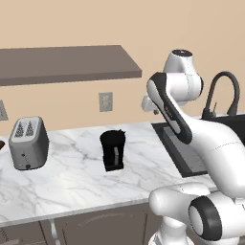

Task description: Turn on the sink faucet and place the jug under the water for a few seconds to fill it up.

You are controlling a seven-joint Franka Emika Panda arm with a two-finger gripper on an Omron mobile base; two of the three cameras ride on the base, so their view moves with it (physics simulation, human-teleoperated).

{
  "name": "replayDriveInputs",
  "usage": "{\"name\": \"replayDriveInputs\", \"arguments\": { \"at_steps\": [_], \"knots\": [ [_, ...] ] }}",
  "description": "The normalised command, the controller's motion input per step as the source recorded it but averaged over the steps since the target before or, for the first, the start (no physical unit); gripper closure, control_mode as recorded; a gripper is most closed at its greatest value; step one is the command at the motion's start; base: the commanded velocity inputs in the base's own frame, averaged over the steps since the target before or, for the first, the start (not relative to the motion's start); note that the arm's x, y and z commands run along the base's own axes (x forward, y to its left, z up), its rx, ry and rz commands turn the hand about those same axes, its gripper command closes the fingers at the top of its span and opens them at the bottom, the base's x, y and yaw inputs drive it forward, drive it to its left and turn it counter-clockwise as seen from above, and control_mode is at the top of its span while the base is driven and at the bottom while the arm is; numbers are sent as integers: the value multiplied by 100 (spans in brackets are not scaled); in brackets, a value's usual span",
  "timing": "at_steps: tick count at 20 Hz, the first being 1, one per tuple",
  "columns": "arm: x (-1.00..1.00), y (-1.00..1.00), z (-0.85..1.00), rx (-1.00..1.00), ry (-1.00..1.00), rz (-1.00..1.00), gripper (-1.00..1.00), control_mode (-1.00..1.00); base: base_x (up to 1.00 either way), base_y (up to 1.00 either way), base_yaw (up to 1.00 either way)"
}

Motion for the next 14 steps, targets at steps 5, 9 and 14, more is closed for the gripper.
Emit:
{"name": "replayDriveInputs", "arguments": {
  "at_steps": [5, 9, 14],
  "knots": [
    [0, -19, -6, 2, -10, 0, -100, -100, 0, 0, 0],
    [-3, -95, -9, 14, -12, 0, -100, -100, 0, 0, 0],
    [0, -86, -7, 14, -4, 0, -100, -100, 0, 0, 0]
  ]
}}
